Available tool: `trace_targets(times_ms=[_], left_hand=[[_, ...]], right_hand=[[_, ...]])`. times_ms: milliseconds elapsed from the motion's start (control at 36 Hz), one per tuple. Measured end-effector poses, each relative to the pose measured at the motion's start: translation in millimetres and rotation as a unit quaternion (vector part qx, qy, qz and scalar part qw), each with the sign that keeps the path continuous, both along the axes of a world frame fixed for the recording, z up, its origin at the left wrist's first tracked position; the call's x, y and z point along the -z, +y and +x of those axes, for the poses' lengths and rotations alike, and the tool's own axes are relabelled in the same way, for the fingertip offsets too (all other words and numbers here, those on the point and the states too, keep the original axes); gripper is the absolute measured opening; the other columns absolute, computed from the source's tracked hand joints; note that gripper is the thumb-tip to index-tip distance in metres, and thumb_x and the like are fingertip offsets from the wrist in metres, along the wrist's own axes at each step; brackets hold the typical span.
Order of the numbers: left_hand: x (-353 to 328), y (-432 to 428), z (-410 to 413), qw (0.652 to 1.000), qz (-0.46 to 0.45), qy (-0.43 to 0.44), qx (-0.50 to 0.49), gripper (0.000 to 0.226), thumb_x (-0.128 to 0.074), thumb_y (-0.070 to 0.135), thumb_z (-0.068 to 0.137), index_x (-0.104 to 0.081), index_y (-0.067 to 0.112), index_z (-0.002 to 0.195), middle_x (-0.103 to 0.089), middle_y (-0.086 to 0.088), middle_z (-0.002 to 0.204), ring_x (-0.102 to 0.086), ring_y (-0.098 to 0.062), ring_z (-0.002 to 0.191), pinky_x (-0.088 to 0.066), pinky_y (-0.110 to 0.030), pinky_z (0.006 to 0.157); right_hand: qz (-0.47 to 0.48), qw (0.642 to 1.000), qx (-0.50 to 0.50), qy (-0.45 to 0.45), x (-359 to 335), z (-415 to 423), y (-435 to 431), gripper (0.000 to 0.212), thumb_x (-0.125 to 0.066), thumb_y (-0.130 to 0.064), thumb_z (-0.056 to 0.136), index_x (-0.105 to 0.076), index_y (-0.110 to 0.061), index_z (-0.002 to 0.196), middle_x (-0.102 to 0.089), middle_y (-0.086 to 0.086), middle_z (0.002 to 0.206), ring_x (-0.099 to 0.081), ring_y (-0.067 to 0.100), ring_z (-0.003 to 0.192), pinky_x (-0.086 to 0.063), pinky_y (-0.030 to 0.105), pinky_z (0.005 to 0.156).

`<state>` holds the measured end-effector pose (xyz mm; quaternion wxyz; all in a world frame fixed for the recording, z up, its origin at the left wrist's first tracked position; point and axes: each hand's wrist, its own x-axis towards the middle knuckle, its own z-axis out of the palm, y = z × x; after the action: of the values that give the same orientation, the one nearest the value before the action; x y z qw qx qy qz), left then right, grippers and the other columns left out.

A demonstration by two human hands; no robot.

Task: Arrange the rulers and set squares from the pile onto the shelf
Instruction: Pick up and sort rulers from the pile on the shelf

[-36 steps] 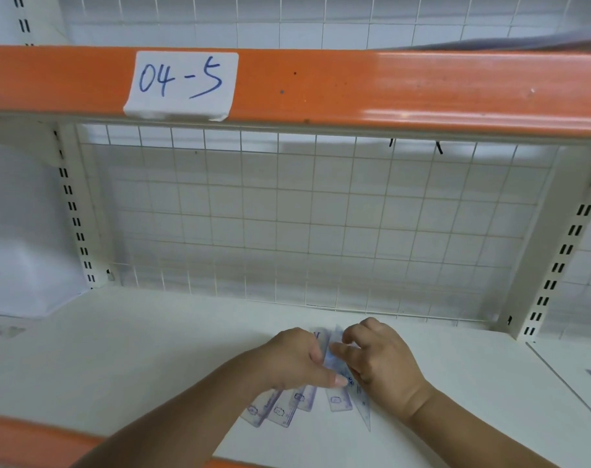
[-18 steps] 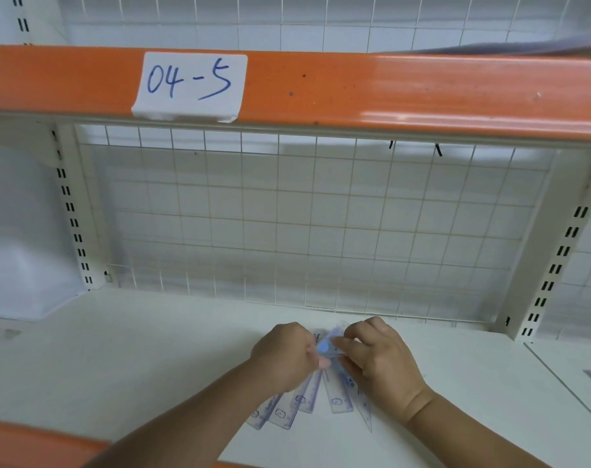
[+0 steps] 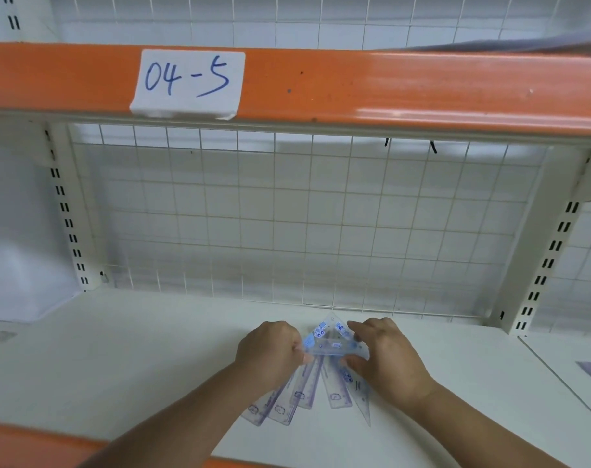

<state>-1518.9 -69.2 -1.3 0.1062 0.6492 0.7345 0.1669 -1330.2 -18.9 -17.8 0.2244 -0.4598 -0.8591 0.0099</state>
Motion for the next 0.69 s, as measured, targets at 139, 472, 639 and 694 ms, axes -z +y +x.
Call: trace_targets(times_ms=[139,472,639,694], left_hand=[[0.5,-1.0,0.8,1.0,0.009,-0.004,0.012,0.023,-0.063,0.037,0.088,-0.056,0.019,0.076,-0.054,0.002,0.076,-0.045,-0.017,0.069,-0.035,-0.024,0.063],[1.4,-1.1,-4.5,0.969,0.002,-0.246,-0.019,0.031,-0.061,0.019,0.091,-0.053,0.016,0.061,-0.056,-0.002,0.069,-0.047,-0.017,0.059,-0.04,-0.02,0.057],[-8.2,-2.2,-11.7,0.992,-0.022,-0.119,0.023,0.019,-0.057,0.025,0.094,-0.059,0.019,0.077,-0.06,-0.003,0.083,-0.052,-0.018,0.071,-0.045,-0.025,0.068],[-14.9,-3.8,-7.7,0.995,-0.035,-0.079,0.048,0.017,-0.055,0.028,0.095,-0.061,0.019,0.083,-0.057,-0.002,0.086,-0.051,-0.019,0.077,-0.043,-0.025,0.073]], right_hand=[[0.023,1.0,0.015,-0.013,-0.9,-0.5,-4.9,0.025,-0.053,-0.034,0.09,-0.06,-0.022,0.111,-0.059,-0.004,0.105,-0.046,0.017,0.105,-0.038,0.023,0.078],[-0.078,0.995,0.039,0.058,-1.3,-5.4,-16.7,0.039,-0.067,-0.038,0.083,-0.062,-0.016,0.115,-0.06,-0.003,0.099,-0.053,0.014,0.089,-0.041,0.023,0.077],[0.024,0.999,-0.024,0.019,-9.0,-5.8,-17.7,0.049,-0.059,-0.033,0.09,-0.048,-0.023,0.137,-0.051,0.002,0.122,-0.054,0.023,0.112,-0.047,0.03,0.082],[0.056,0.996,-0.067,-0.001,-8.0,-10.9,-17.9,0.036,-0.057,-0.027,0.086,-0.063,-0.021,0.121,-0.059,0.004,0.106,-0.061,0.028,0.094,-0.051,0.034,0.066]])
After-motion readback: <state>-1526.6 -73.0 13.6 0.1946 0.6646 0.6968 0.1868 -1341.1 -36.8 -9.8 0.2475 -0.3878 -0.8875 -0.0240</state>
